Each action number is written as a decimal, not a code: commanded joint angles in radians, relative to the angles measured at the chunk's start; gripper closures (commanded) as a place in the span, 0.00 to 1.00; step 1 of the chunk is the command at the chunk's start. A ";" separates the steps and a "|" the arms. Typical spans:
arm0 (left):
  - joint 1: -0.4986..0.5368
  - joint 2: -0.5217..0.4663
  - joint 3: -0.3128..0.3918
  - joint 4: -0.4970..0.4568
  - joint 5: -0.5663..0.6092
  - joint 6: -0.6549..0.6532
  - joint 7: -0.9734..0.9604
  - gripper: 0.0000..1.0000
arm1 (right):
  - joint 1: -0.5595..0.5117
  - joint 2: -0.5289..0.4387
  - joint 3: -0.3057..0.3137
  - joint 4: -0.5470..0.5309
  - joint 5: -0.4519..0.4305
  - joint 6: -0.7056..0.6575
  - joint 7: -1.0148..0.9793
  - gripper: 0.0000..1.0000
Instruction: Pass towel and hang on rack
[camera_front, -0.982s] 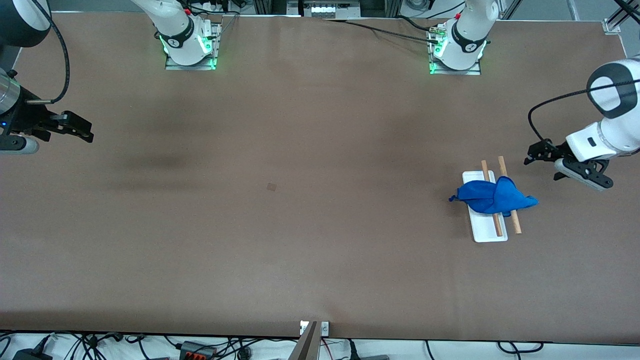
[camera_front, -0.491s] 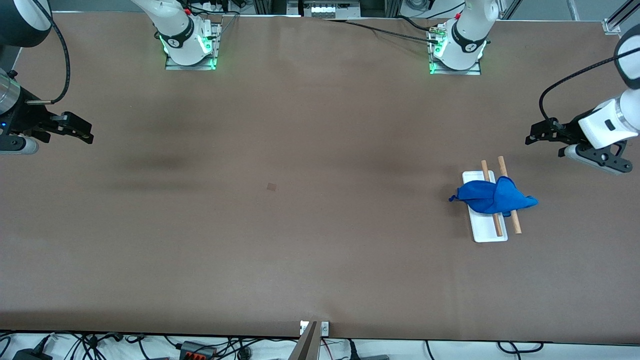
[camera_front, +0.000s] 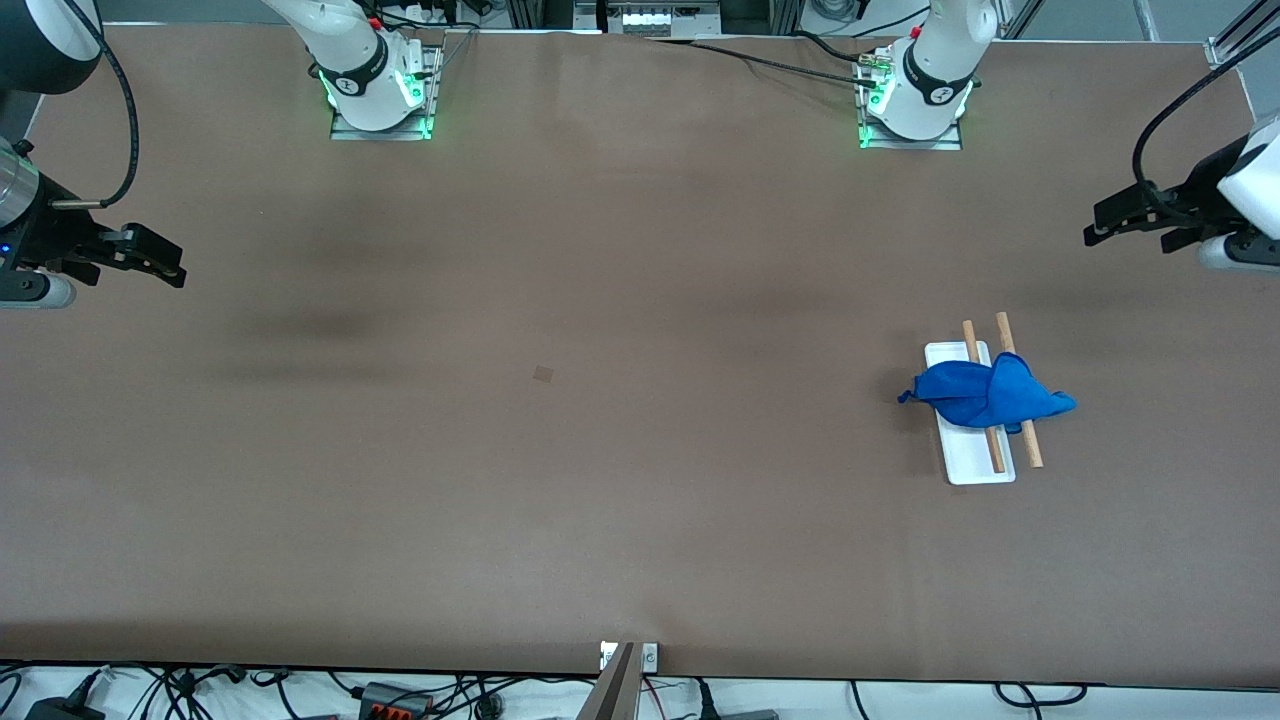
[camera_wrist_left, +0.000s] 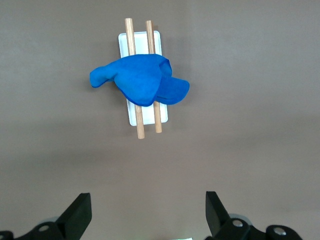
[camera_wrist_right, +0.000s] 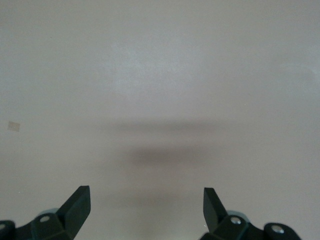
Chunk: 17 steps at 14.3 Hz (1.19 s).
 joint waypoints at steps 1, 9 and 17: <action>-0.005 0.030 -0.015 0.064 0.028 -0.084 -0.027 0.00 | -0.007 -0.023 0.005 -0.017 0.014 0.000 -0.001 0.00; -0.078 -0.005 -0.006 0.029 0.120 -0.086 -0.065 0.00 | -0.010 -0.023 0.001 -0.014 0.014 0.000 -0.004 0.00; -0.080 -0.052 -0.004 -0.041 0.116 -0.006 -0.096 0.00 | -0.010 -0.018 0.004 0.012 0.031 -0.020 -0.015 0.00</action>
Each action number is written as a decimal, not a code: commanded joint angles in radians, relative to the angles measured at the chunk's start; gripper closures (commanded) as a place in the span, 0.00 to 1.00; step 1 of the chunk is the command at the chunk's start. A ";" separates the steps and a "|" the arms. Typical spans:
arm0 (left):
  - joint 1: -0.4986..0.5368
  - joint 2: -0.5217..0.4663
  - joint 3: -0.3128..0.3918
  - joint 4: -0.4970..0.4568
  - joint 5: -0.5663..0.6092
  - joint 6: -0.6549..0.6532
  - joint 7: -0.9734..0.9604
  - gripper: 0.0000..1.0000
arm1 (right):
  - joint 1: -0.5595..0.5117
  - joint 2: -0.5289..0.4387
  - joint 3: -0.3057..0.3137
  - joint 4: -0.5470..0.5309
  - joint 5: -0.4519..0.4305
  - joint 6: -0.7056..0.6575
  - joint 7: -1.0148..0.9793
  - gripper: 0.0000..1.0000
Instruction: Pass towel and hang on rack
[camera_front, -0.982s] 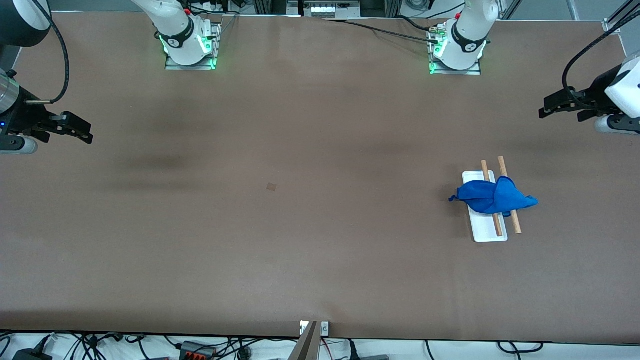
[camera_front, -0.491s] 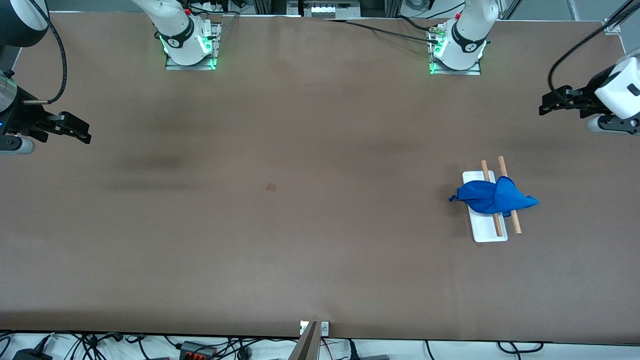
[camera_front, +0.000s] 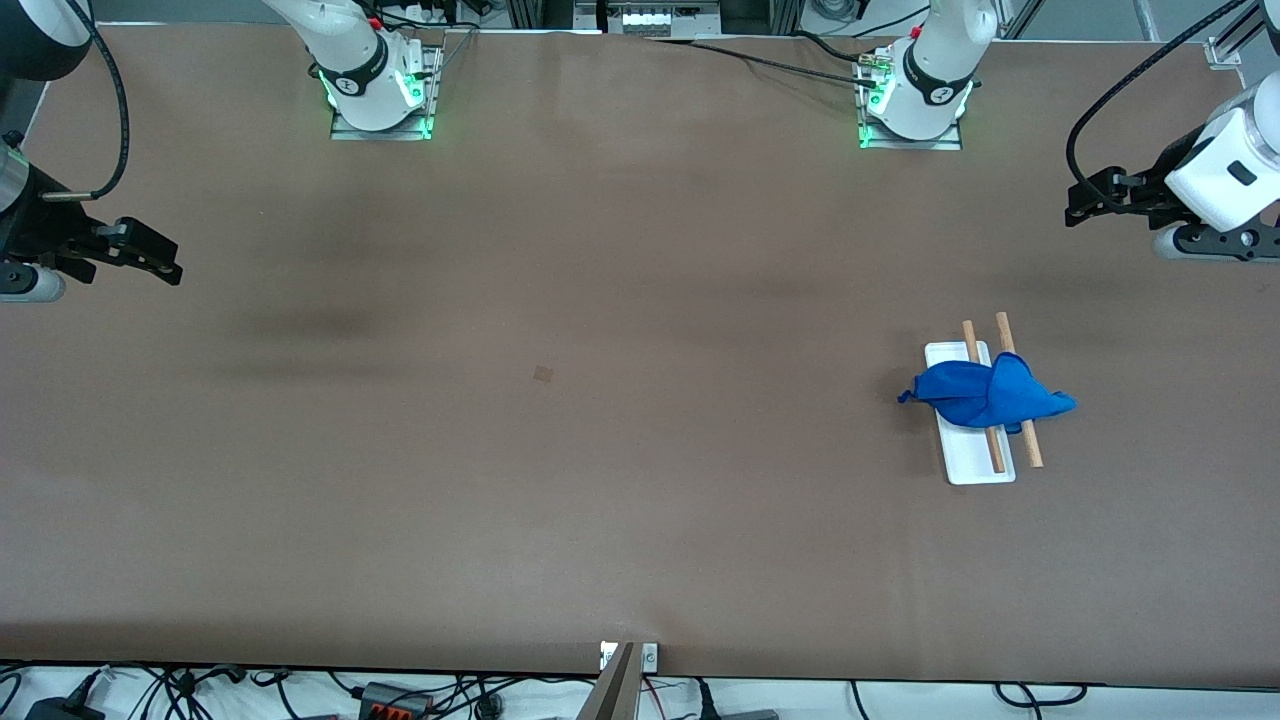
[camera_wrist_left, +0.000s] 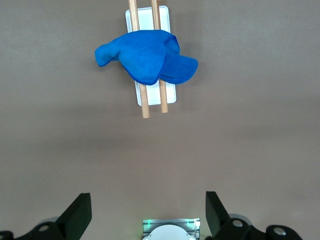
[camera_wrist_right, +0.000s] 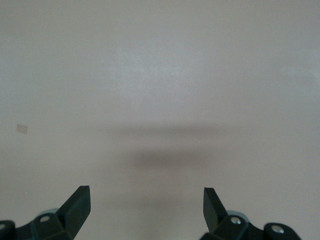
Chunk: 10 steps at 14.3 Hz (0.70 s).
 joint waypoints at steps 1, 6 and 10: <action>-0.012 -0.031 0.006 -0.042 0.021 0.120 -0.012 0.00 | -0.010 -0.012 -0.001 -0.007 0.017 -0.021 -0.003 0.00; -0.015 -0.031 0.007 -0.041 0.020 0.135 -0.014 0.00 | -0.013 -0.007 -0.003 -0.009 0.017 -0.041 -0.002 0.00; -0.014 -0.031 0.007 -0.041 0.012 0.132 -0.011 0.00 | -0.012 -0.019 -0.006 -0.046 0.017 -0.028 -0.002 0.00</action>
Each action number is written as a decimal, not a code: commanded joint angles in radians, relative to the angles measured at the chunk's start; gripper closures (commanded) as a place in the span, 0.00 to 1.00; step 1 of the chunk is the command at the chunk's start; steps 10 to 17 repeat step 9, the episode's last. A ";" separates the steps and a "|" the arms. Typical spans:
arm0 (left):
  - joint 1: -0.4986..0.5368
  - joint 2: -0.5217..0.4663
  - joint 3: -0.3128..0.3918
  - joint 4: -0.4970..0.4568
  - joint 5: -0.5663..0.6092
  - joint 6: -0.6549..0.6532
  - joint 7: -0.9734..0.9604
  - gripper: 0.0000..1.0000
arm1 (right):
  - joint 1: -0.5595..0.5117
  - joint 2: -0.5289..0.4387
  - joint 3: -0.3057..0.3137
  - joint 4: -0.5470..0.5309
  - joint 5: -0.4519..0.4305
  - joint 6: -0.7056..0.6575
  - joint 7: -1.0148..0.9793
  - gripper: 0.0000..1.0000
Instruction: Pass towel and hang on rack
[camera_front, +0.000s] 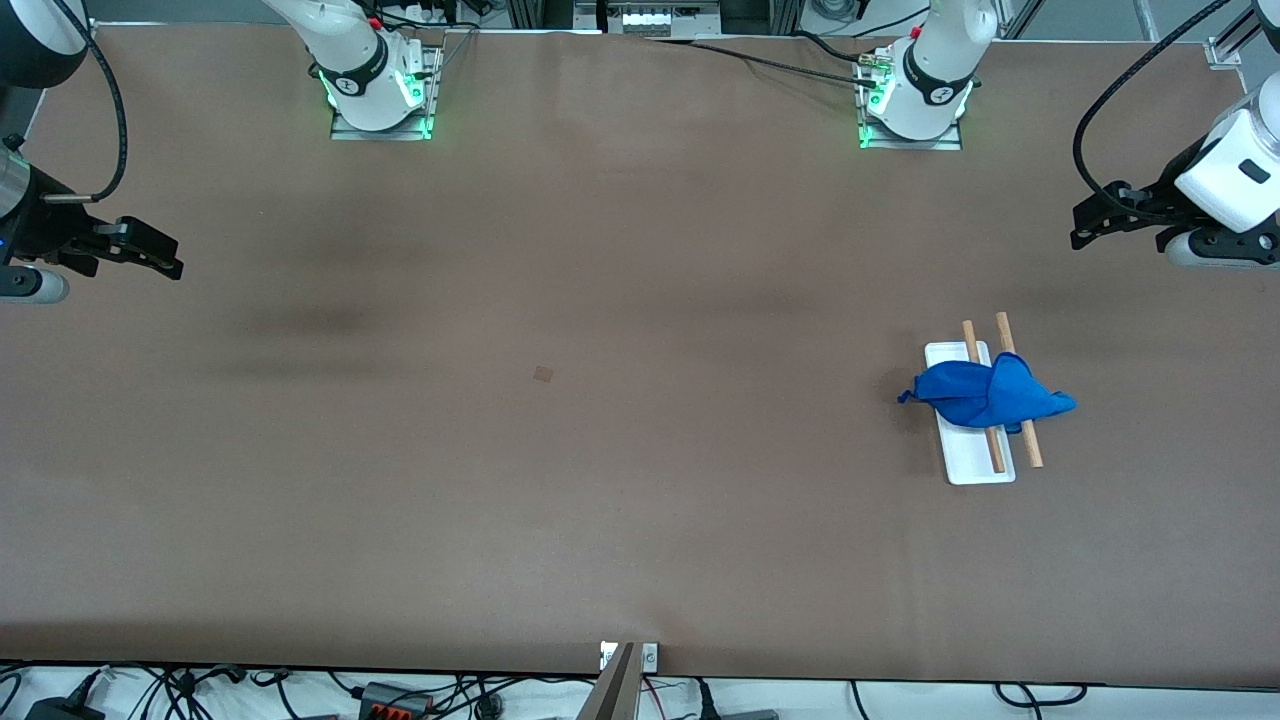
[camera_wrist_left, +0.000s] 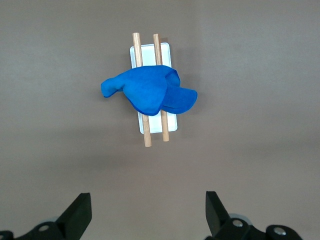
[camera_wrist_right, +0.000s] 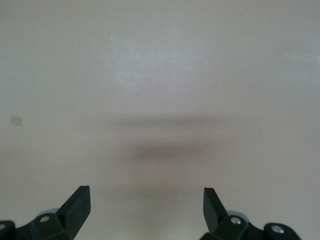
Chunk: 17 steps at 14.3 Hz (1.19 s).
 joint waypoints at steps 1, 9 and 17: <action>-0.012 -0.024 0.007 -0.022 0.012 0.010 -0.010 0.00 | -0.004 -0.032 0.002 -0.038 0.017 0.012 -0.002 0.00; -0.014 -0.024 0.006 -0.021 0.012 0.005 -0.007 0.00 | -0.004 -0.101 0.002 -0.133 0.015 0.081 -0.002 0.00; -0.014 -0.024 0.006 -0.021 0.012 0.005 -0.007 0.00 | -0.004 -0.101 0.002 -0.133 0.015 0.081 -0.002 0.00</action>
